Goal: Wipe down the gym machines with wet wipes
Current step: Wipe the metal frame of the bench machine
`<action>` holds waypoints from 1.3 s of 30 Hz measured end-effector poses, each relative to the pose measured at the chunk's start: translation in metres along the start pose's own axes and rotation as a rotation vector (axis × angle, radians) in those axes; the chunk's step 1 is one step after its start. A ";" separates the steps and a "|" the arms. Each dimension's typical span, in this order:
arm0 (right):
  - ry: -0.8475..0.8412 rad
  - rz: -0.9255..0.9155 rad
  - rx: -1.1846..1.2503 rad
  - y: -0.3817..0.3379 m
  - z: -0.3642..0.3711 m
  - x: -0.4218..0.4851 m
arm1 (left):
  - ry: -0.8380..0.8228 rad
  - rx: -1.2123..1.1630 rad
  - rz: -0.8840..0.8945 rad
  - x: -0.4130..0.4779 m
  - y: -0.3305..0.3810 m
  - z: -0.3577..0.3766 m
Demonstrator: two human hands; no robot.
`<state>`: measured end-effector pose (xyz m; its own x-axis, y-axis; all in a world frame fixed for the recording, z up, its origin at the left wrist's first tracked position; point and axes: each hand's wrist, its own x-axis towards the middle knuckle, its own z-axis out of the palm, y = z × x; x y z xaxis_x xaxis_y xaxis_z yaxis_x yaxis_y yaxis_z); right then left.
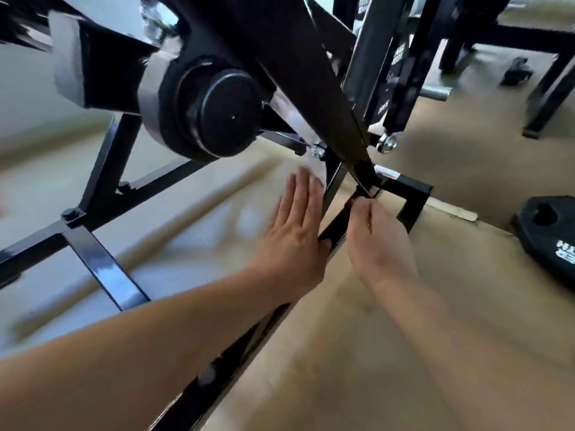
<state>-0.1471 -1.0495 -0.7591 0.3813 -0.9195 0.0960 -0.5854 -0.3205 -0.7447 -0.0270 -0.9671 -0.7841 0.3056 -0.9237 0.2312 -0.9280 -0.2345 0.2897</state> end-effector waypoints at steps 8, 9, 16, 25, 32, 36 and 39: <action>-0.165 0.021 0.046 0.016 -0.002 -0.026 | -0.049 0.064 0.065 -0.082 -0.024 0.033; -0.178 0.044 0.039 0.015 0.000 -0.025 | -0.062 0.075 0.064 -0.077 -0.027 0.032; -0.171 0.179 0.163 0.011 0.016 -0.015 | -0.008 0.051 0.110 0.020 0.003 -0.013; -0.212 0.152 0.189 0.016 0.033 -0.025 | -0.327 -0.012 -0.207 -0.138 -0.003 0.027; -0.261 0.096 0.110 0.005 0.051 -0.030 | -0.038 -0.116 -0.109 -0.037 -0.016 0.007; -0.312 0.105 0.079 0.009 0.051 -0.038 | -0.041 -0.155 -0.212 -0.088 -0.013 0.026; -0.379 0.107 0.055 0.012 0.050 -0.044 | -0.198 -0.064 -0.287 -0.160 -0.012 0.046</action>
<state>-0.1351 -1.0017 -0.8056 0.5630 -0.7947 -0.2268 -0.6008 -0.2051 -0.7726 -0.0744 -0.8308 -0.8675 0.4992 -0.8650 -0.0507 -0.7928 -0.4796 0.3760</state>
